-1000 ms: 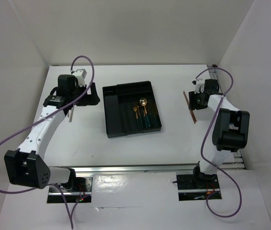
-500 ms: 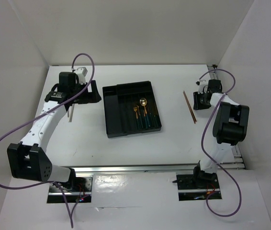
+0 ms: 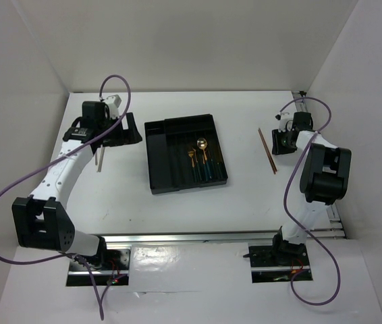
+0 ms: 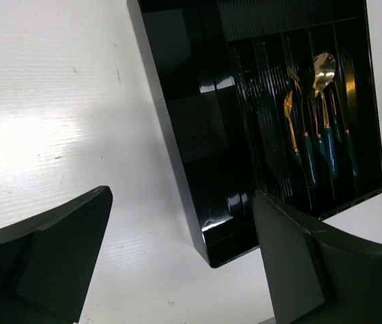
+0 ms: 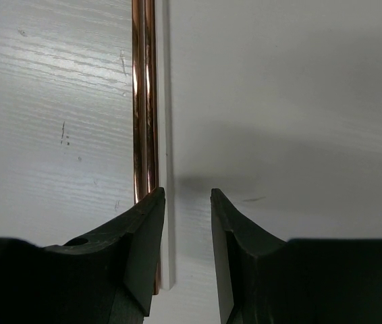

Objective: Sort the eating utensils into containers

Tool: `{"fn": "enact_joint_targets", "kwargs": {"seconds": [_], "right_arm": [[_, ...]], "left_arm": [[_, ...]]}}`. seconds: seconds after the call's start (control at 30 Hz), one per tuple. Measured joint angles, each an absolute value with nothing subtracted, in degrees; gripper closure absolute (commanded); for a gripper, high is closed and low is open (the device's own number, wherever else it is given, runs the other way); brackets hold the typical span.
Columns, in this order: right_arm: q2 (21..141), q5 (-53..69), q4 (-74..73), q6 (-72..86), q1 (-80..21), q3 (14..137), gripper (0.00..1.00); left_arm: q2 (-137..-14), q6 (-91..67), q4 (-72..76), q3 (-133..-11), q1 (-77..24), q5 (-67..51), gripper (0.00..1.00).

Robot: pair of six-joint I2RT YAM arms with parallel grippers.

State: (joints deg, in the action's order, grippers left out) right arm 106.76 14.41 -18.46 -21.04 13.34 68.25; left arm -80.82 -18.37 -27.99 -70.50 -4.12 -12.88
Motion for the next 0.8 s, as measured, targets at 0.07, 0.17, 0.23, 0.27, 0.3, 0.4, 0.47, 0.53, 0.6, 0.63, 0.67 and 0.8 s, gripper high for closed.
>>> {"fn": "enact_joint_targets", "kwargs": {"seconds": [0.07,0.17,0.23,0.27,0.3,0.4,0.47,0.53,0.6,0.63,0.67,0.8], "right_arm": [[106.8,14.4,-18.4,-21.3,13.3,68.2,0.59],[106.8,14.4,-18.4,-21.6,13.1,67.9,0.59],[106.8,14.4,-18.4,-21.8,13.0,67.9,0.59],[106.8,14.4,-18.4,-21.8,12.9,67.9,0.59],[106.8,14.4,-18.3,-21.9,12.8,67.9,0.59],[106.8,14.4,-18.3,-22.0,12.5,67.9,0.59],[107.0,14.4,-18.2,-22.0,12.2,67.9,0.59],[107.3,14.3,-18.2,-22.0,11.9,67.9,0.59],[107.7,14.3,-18.2,-22.0,11.7,67.9,0.59],[107.9,14.3,-18.1,-22.0,11.5,67.9,0.59],[108.0,14.2,-18.0,-22.0,11.4,67.9,0.59],[108.5,13.7,-17.3,-22.0,11.2,67.9,0.59]], "left_arm": [[-80.9,-18.4,-28.0,-70.5,-4.1,-13.0,0.01],[-81.3,-18.4,-28.0,-70.5,-4.1,-13.3,0.01],[-81.7,-18.4,-28.1,-70.5,-4.1,-13.3,0.01],[-81.8,-18.4,-28.1,-70.5,-4.1,-13.3,0.01],[-81.9,-18.4,-28.1,-70.5,-4.1,-13.4,0.01],[-82.0,-18.4,-28.1,-70.5,-3.7,-13.4,0.01],[-82.0,-18.4,-28.1,-70.5,-3.6,-13.4,0.01],[-82.0,-18.4,-28.2,-70.5,-3.6,-13.4,0.01],[-82.1,-18.4,-28.2,-70.5,-3.6,-13.4,0.01],[-82.1,-18.4,-28.2,-70.5,-3.6,-13.4,0.01],[-82.2,-18.4,-28.2,-70.5,-3.6,-13.4,0.01],[-82.4,-18.4,-28.2,-70.5,-3.6,-13.5,0.01]]}}
